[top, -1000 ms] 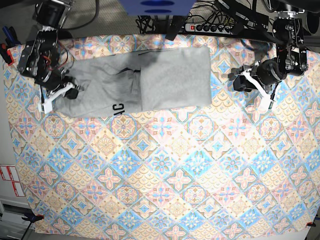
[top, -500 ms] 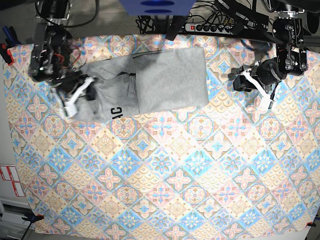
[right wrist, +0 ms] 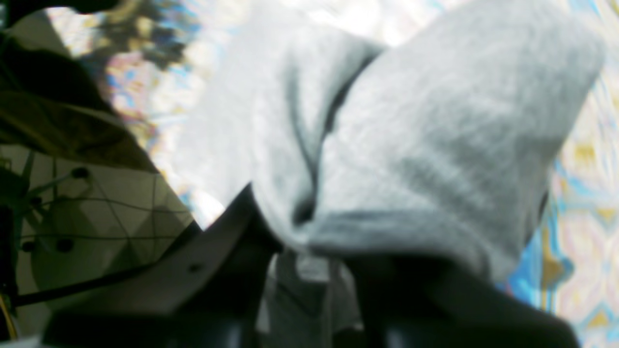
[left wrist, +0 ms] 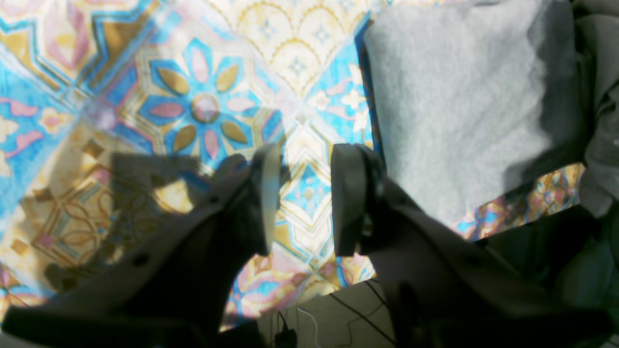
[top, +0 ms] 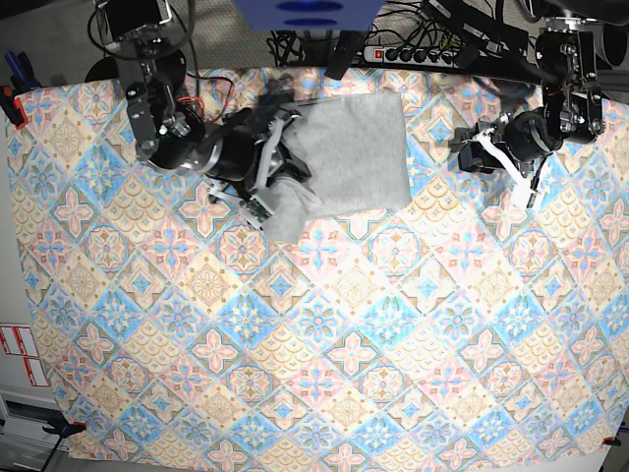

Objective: Fold the T-shirt properly
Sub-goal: 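Lift the right-held end and fold it over onto the stack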

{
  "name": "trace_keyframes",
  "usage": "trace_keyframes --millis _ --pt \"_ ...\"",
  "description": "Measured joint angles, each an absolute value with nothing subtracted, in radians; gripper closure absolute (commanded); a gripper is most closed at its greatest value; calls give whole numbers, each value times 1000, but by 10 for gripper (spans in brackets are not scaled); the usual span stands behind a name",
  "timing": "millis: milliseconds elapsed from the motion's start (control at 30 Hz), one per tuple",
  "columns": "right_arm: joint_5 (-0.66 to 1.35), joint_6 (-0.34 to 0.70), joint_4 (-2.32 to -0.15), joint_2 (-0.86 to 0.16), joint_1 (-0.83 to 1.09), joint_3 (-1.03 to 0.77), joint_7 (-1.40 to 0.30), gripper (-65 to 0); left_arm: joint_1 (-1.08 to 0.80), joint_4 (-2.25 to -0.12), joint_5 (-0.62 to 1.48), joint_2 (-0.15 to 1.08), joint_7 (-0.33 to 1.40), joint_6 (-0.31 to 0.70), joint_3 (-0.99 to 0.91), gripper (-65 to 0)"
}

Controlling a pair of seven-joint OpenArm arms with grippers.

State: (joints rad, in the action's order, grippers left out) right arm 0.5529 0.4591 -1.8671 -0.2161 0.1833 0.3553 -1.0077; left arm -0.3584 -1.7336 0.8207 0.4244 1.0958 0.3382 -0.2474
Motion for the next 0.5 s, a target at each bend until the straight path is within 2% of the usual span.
trace_keyframes --millis 367,500 --pt "550 459 -1867 -219 41 553 -1015 -1 -358 -1734 818 424 1096 337 -248 -186" --pt "547 592 -1856 -219 -6 622 -1020 -1 -357 -1734 817 424 1096 337 -247 -186"
